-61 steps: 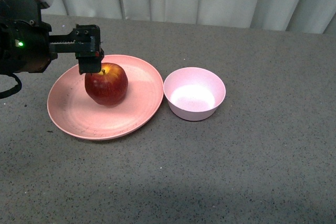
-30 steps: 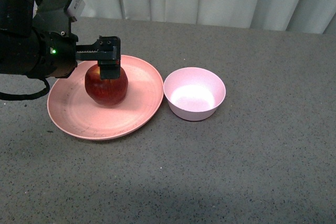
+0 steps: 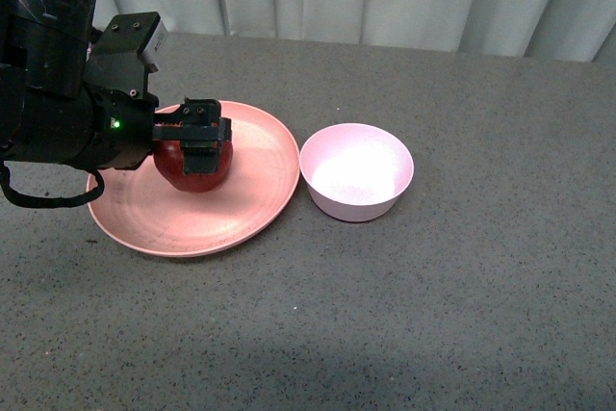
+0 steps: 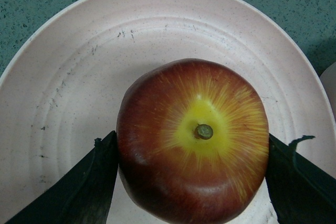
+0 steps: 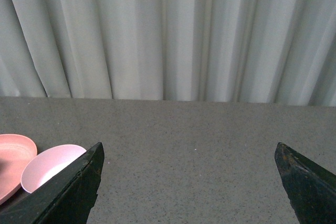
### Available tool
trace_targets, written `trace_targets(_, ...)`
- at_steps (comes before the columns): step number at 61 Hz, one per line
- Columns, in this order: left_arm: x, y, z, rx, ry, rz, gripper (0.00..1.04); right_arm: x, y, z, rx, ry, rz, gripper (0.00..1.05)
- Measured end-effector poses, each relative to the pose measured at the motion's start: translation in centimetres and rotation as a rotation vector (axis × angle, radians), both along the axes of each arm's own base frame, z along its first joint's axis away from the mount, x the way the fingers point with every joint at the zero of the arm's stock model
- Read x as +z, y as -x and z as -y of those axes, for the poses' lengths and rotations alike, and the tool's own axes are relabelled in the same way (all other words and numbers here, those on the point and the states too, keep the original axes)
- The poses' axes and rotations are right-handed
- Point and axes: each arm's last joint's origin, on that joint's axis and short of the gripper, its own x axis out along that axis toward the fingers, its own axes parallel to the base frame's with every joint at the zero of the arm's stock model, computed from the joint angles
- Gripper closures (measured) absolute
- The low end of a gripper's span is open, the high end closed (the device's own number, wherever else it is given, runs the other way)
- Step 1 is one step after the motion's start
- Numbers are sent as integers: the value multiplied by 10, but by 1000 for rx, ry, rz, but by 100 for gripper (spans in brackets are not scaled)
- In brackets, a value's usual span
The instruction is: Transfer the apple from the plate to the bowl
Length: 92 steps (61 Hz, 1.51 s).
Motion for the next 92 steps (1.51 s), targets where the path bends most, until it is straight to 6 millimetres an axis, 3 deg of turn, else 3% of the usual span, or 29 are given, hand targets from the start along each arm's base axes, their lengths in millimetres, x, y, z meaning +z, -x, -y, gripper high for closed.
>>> trace_targets(12, 6, 3, 10, -29, 3, 15, 38, 0, 0, 0, 0, 0, 0, 9)
trace_targets(26, 39, 8, 58, -154, 46, 116, 38, 0, 0, 0, 0, 0, 0, 9)
trace_targets(42, 50, 13, 101, -253, 74, 154, 38, 0, 0, 0, 0, 0, 0, 9)
trace_targets(72, 20, 9, 134, -313, 34, 96, 38, 0, 0, 0, 0, 0, 0, 9)
trace_targets(92, 1, 7, 144, -320, 13, 68, 38, 0, 0, 0, 0, 0, 0, 9)
